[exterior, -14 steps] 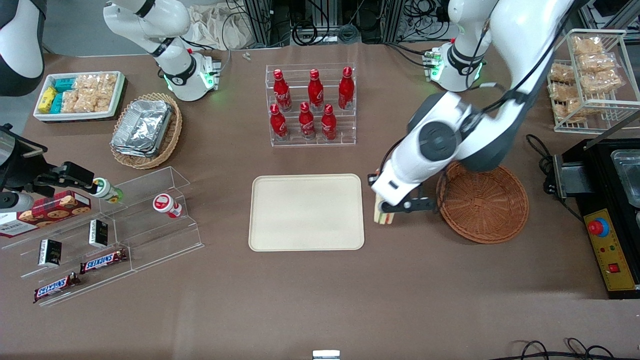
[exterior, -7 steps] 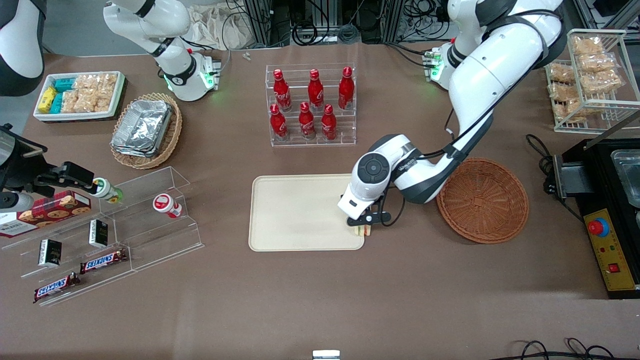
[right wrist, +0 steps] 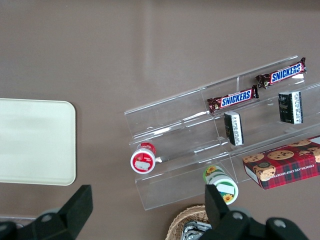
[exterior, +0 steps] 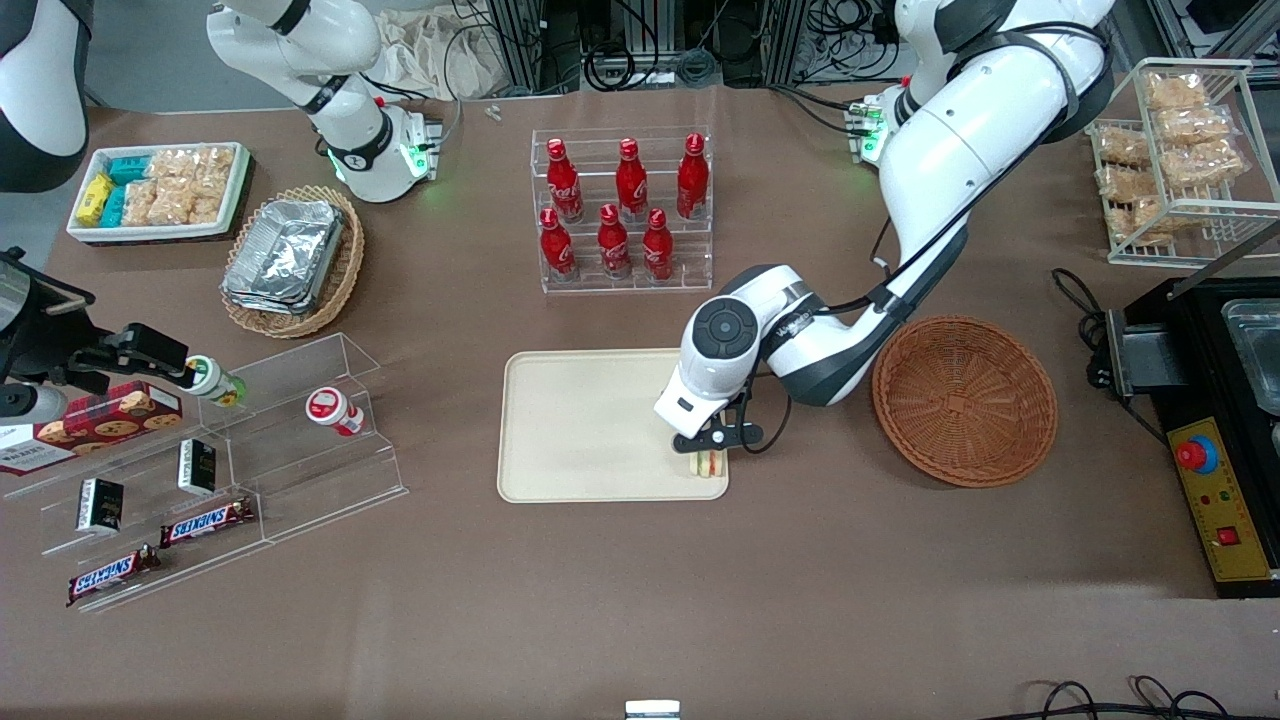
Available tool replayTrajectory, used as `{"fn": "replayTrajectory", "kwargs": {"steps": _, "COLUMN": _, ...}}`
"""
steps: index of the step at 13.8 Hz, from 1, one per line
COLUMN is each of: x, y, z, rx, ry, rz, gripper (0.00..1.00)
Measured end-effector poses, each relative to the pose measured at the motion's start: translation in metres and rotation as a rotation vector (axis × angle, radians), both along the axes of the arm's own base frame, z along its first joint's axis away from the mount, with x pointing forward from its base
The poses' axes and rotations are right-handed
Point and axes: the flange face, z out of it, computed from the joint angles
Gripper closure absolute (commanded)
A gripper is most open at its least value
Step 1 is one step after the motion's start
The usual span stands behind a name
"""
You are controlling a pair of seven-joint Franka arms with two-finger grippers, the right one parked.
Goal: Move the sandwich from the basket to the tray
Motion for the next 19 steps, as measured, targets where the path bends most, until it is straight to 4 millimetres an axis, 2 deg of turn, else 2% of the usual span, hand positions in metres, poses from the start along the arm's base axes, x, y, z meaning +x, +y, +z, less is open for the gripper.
{"fn": "replayTrajectory", "kwargs": {"steps": 1, "x": -0.002, "y": -0.002, "z": -0.003, "rx": 0.002, "ry": 0.004, "rz": -0.004, "gripper": 0.78}}
{"fn": "replayTrajectory", "kwargs": {"steps": 3, "x": -0.004, "y": -0.001, "z": -0.018, "rx": 0.019, "ry": 0.017, "rz": -0.003, "gripper": 0.10}}
{"fn": "replayTrajectory", "kwargs": {"steps": 4, "x": -0.004, "y": -0.001, "z": -0.024, "rx": 0.022, "ry": 0.023, "rz": -0.002, "gripper": 0.00}}
{"fn": "replayTrajectory", "kwargs": {"steps": 8, "x": 0.000, "y": 0.000, "z": -0.025, "rx": 0.023, "ry": 0.018, "rz": 0.003, "gripper": 0.00}}
{"fn": "replayTrajectory", "kwargs": {"steps": 9, "x": 0.003, "y": 0.000, "z": -0.022, "rx": 0.020, "ry": 0.011, "rz": 0.007, "gripper": 0.00}}
{"fn": "replayTrajectory", "kwargs": {"steps": 11, "x": 0.019, "y": 0.003, "z": -0.002, "rx": 0.013, "ry": -0.016, "rz": 0.029, "gripper": 0.00}}
{"fn": "replayTrajectory", "kwargs": {"steps": 13, "x": 0.034, "y": 0.015, "z": 0.032, "rx": 0.060, "ry": -0.025, "rz": 0.057, "gripper": 0.00}}
{"fn": "replayTrajectory", "kwargs": {"steps": 16, "x": 0.051, "y": 0.036, "z": 0.104, "rx": 0.065, "ry": -0.049, "rz": 0.123, "gripper": 0.00}}
{"fn": "replayTrajectory", "kwargs": {"steps": 17, "x": 0.056, "y": 0.052, "z": 0.134, "rx": 0.047, "ry": -0.044, "rz": 0.146, "gripper": 0.00}}
{"fn": "replayTrajectory", "kwargs": {"steps": 19, "x": 0.064, "y": 0.100, "z": 0.194, "rx": 0.017, "ry": -0.006, "rz": 0.118, "gripper": 0.00}}
